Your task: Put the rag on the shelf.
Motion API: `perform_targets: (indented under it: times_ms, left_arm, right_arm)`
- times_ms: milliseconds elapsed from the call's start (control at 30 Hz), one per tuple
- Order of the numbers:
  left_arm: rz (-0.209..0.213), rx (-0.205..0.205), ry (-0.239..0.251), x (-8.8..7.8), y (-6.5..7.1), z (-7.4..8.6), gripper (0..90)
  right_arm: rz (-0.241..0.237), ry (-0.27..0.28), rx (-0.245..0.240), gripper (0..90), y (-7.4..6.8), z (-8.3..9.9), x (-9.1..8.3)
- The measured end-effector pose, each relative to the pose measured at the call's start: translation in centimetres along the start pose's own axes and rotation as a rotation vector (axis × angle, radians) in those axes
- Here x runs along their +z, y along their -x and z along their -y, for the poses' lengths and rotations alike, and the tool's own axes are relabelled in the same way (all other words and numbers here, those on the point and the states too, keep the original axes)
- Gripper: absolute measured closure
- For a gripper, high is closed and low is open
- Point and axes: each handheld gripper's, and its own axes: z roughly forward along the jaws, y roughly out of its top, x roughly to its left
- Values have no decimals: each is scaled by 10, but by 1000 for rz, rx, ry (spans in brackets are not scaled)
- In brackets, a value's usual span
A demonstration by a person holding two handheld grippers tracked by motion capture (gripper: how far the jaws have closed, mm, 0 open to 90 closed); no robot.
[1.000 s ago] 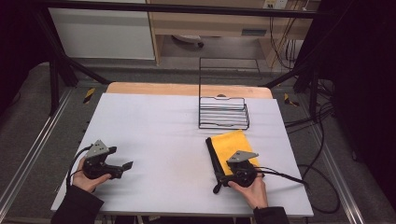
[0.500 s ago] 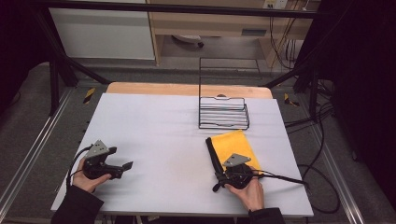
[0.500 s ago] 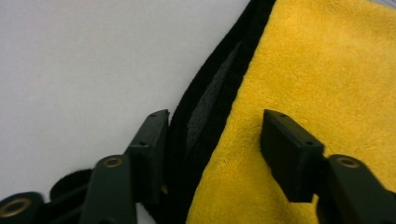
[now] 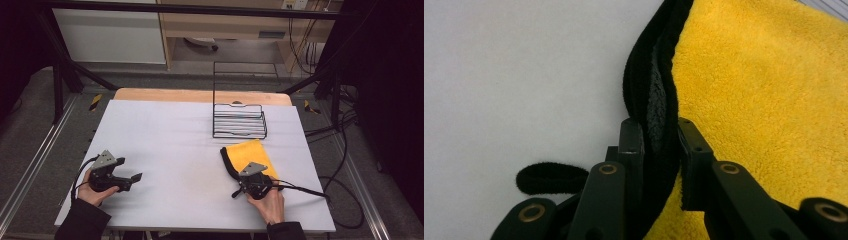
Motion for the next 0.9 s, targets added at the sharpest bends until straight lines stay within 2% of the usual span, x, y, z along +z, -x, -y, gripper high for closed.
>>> perform_targets:
  times_ms: [167,267,333,567,767,900]
  left_arm:
    - [0,-1,1,0,0,0,73]
    - [-1,-2,1,0,-1,0,73]
    - [-1,-3,2,0,-1,0,73]
    - [-2,-3,1,-1,-1,-1,74]
    - [-1,-3,-1,0,0,-1,74]
    - [1,-2,-2,0,0,0,75]
  right_arm:
    - [-19,30,54,780,4,-3,-8]
    - [-54,56,103,782,7,-5,-15]
    - [-65,60,109,783,6,-6,-18]
    - [-139,67,120,782,-12,-13,-20]
    - [-200,68,134,778,-33,-20,-14]
    - [-210,55,136,754,-42,-21,-7]
